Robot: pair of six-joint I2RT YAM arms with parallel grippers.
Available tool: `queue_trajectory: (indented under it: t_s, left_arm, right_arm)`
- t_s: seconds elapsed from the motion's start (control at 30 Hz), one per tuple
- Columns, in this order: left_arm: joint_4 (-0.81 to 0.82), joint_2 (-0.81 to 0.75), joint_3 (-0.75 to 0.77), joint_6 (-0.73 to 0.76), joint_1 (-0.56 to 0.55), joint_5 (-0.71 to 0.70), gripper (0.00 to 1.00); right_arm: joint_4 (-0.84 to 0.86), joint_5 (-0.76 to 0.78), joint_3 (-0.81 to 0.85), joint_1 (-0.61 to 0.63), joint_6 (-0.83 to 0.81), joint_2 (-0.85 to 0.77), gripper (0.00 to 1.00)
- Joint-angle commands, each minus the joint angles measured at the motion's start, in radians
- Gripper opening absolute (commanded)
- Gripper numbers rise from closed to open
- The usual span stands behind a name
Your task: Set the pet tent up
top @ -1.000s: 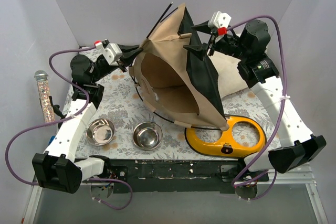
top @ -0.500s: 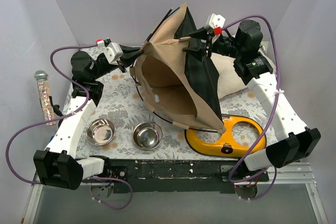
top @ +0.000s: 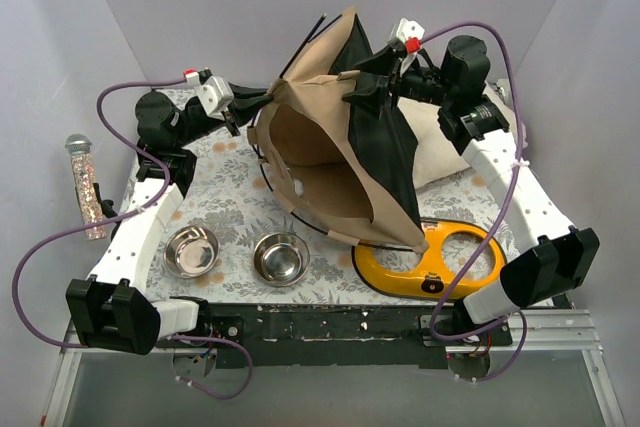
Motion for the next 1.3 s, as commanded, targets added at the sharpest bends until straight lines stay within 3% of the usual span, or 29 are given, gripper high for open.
queue_trajectory:
  t_s: [0.0, 0.33, 0.53, 0.67, 0.8, 0.83, 0.87, 0.9, 1.0, 1.03, 1.27]
  left_arm:
    - [-0.037, 0.009, 0.043, 0.024, -0.001, 0.028, 0.00]
    - [-0.061, 0.023, 0.061, 0.047, -0.001, 0.028, 0.00]
    - [-0.063, 0.029, 0.064, 0.055, -0.001, 0.033, 0.00]
    - [-0.069, 0.034, 0.067, 0.050, -0.001, 0.021, 0.00]
    - [-0.109, 0.038, 0.070, 0.065, -0.001, 0.013, 0.00]
    - [-0.121, 0.035, 0.067, 0.068, -0.001, 0.013, 0.00]
    - [-0.141, 0.031, 0.064, 0.075, -0.001, 0.005, 0.00]
    - [-0.150, 0.026, 0.061, 0.078, -0.001, 0.002, 0.05]
    - [-0.207, 0.006, 0.060, 0.070, -0.001, 0.001, 0.45]
    - [-0.215, -0.003, 0.060, 0.050, -0.001, -0.005, 0.53]
    - [-0.109, -0.152, -0.022, -0.313, -0.001, -0.155, 0.75]
  right_arm:
    - [0.051, 0.001, 0.049, -0.009, 0.106, 0.016, 0.78]
    - [0.160, -0.131, 0.040, -0.042, 0.527, 0.059, 0.77]
    - [0.184, -0.140, 0.038, -0.044, 0.647, 0.090, 0.75]
    - [0.172, -0.137, 0.032, -0.044, 0.657, 0.096, 0.57]
    - [0.172, -0.089, 0.023, -0.044, 0.643, 0.075, 0.08]
    - [0.175, -0.077, 0.026, -0.044, 0.644, 0.069, 0.01]
    - [0.184, -0.066, 0.026, -0.044, 0.650, 0.066, 0.01]
    - [0.196, -0.054, 0.027, -0.044, 0.658, 0.061, 0.01]
    - [0.232, -0.022, 0.026, -0.044, 0.709, 0.053, 0.01]
    - [0.244, -0.017, 0.029, -0.044, 0.722, 0.053, 0.01]
    - [0.201, 0.021, 0.081, -0.041, 0.698, 0.062, 0.01]
